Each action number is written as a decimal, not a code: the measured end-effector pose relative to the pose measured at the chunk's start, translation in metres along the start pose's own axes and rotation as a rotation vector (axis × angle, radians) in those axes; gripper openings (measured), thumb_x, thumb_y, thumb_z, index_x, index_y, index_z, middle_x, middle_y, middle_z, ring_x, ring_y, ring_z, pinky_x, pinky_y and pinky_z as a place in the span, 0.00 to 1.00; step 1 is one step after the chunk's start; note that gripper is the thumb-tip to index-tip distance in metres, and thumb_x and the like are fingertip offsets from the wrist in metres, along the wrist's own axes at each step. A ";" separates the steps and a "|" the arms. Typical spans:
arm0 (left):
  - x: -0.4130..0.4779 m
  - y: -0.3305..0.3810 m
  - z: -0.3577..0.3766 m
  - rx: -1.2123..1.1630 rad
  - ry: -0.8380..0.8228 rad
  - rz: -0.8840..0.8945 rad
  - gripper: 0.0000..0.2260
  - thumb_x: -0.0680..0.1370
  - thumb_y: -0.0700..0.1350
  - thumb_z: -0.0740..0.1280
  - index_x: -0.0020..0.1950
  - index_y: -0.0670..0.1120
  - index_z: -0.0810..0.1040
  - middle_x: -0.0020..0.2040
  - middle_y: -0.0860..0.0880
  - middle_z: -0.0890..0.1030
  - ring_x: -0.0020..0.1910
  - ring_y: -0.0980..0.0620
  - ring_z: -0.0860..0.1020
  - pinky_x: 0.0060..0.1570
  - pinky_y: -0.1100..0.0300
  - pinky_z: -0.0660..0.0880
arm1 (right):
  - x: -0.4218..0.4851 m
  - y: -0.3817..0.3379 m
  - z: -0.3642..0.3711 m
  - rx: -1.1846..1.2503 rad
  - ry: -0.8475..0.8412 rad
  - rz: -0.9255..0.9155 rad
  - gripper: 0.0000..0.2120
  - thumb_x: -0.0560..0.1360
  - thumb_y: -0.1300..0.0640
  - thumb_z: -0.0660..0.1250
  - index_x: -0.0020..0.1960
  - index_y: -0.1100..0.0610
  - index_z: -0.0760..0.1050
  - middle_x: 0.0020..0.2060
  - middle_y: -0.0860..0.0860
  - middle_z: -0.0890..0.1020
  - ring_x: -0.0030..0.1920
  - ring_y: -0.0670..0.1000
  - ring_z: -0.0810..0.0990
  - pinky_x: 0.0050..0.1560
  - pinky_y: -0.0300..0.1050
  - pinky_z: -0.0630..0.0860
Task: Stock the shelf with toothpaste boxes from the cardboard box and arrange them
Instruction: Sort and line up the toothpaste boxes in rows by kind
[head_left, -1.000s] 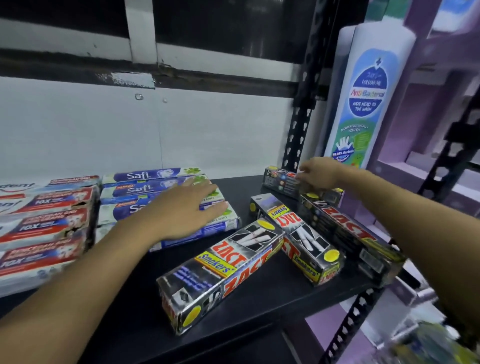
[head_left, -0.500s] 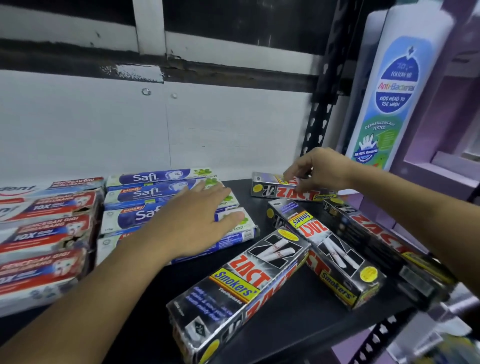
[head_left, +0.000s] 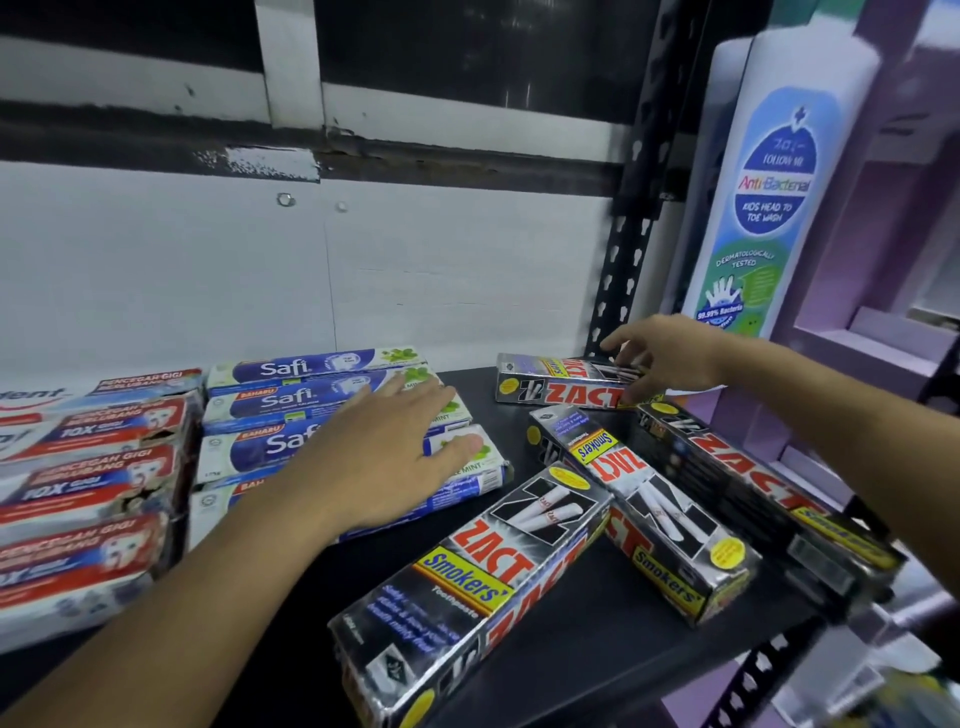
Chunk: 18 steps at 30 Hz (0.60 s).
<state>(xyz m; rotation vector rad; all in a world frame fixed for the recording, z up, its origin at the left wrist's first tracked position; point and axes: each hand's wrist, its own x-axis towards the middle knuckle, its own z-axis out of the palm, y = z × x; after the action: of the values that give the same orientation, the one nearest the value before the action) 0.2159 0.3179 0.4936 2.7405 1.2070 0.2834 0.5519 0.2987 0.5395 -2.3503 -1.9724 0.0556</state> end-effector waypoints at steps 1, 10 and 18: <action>0.000 0.000 0.000 0.002 0.004 0.001 0.32 0.78 0.68 0.50 0.80 0.57 0.53 0.81 0.56 0.52 0.80 0.52 0.48 0.78 0.50 0.49 | 0.002 -0.002 0.001 -0.024 0.012 -0.017 0.35 0.66 0.51 0.80 0.70 0.51 0.71 0.60 0.48 0.81 0.58 0.52 0.79 0.59 0.48 0.74; 0.001 -0.001 0.002 0.030 0.012 0.003 0.32 0.79 0.67 0.50 0.80 0.57 0.51 0.81 0.57 0.50 0.80 0.53 0.46 0.76 0.52 0.46 | 0.038 -0.037 0.016 -0.213 0.095 -0.125 0.26 0.79 0.56 0.66 0.75 0.50 0.66 0.66 0.54 0.77 0.64 0.56 0.75 0.63 0.48 0.70; 0.003 -0.002 0.003 0.041 0.005 -0.003 0.32 0.79 0.67 0.49 0.80 0.58 0.49 0.81 0.58 0.48 0.80 0.55 0.45 0.76 0.54 0.44 | 0.058 -0.061 0.018 -0.301 0.099 -0.132 0.25 0.80 0.60 0.60 0.76 0.47 0.64 0.62 0.57 0.78 0.56 0.58 0.77 0.53 0.48 0.73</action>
<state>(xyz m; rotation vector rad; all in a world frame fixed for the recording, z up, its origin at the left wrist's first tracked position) 0.2171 0.3214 0.4904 2.7741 1.2324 0.2675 0.5013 0.3671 0.5276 -2.3252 -2.2141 -0.3833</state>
